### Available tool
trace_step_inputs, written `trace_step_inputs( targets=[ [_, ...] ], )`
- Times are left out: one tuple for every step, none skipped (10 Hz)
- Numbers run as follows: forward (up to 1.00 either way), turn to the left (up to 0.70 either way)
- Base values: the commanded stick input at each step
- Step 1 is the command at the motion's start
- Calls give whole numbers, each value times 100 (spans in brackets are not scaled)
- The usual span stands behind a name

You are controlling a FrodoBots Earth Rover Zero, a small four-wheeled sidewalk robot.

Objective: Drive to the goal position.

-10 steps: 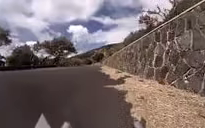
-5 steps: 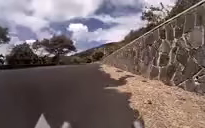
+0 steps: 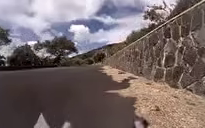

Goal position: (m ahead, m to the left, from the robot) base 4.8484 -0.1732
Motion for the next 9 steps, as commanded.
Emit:
trace_step_inputs(
  targets=[
    [50, 0],
    [50, 0],
    [50, 0],
    [50, 0],
    [50, 0],
    [50, 0],
    [50, 0],
    [50, 0],
    [50, 0]
  ],
)
